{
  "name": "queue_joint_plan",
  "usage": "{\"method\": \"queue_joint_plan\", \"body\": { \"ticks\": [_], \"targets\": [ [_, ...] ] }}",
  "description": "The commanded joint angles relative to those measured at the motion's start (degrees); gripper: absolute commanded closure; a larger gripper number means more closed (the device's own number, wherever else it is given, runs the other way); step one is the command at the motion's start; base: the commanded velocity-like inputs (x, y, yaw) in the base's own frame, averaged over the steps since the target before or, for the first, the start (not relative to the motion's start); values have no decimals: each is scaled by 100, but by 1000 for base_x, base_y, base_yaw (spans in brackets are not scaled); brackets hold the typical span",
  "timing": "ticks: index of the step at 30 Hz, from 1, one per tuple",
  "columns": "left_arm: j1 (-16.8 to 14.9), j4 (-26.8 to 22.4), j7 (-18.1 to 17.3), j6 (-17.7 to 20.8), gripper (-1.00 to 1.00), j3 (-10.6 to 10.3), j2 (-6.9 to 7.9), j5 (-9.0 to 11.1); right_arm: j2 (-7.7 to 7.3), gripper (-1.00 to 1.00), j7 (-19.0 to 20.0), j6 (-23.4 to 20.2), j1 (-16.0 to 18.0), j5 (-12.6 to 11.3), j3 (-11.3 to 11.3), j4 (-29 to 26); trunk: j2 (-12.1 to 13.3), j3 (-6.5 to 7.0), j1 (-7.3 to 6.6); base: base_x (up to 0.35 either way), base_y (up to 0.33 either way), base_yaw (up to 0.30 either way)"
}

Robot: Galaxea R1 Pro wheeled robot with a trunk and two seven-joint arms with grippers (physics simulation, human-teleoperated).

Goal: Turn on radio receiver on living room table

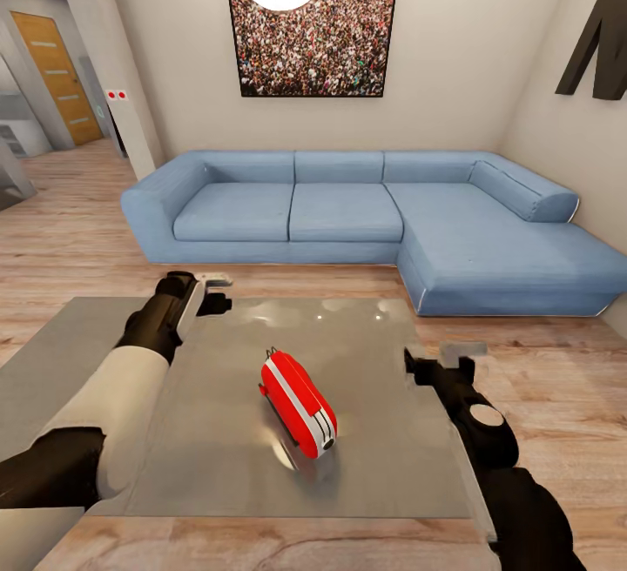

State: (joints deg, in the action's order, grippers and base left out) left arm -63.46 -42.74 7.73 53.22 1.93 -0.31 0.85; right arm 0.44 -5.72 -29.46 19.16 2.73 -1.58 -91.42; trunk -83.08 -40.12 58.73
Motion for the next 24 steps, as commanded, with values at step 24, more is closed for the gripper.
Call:
{"method": "queue_joint_plan", "body": {
  "ticks": [24],
  "targets": [
    [0,-417,-25,34,-100,0,-59,29,27,-100,18,-2650,6154,-36,-2,3533,0,-1,0,0,0,0]
  ]
}}
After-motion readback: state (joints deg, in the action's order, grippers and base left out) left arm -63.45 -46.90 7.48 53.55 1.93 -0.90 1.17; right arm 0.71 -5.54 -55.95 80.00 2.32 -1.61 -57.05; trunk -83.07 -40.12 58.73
